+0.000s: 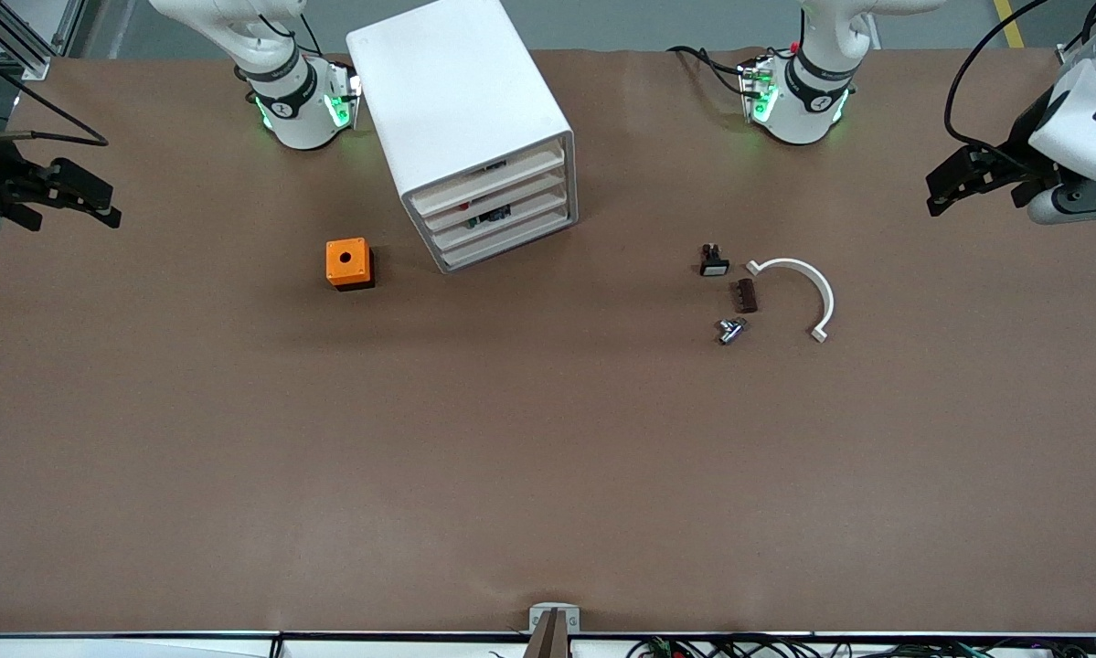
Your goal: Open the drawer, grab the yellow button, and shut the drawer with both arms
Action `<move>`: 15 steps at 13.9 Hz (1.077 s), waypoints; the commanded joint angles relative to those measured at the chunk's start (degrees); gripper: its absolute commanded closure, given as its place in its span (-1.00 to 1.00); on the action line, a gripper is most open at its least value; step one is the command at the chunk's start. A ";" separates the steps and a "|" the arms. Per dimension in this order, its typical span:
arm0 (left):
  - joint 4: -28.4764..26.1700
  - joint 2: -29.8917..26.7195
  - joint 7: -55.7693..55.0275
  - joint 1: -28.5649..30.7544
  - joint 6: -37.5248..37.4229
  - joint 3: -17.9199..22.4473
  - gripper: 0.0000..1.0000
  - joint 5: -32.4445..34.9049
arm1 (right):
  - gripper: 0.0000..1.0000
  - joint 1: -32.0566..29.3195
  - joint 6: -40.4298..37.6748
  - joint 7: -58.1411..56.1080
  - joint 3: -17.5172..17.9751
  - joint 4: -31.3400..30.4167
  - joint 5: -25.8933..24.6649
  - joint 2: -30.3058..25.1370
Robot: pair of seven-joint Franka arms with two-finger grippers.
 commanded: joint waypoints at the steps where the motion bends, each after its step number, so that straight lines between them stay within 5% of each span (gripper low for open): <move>1: 1.59 0.65 0.94 0.02 -1.29 0.02 -1.00 0.02 | -1.00 0.47 -0.48 -0.04 0.03 0.74 -0.33 0.23; 9: 2.47 3.81 0.16 0.55 -1.55 0.19 -1.00 0.11 | -1.00 -0.24 -0.48 -0.04 -0.41 0.83 -0.15 0.49; 15: 2.55 12.76 -11.24 -1.64 3.44 -0.60 -1.00 -1.03 | -1.00 -0.24 -0.48 0.05 -0.41 1.00 -0.24 0.58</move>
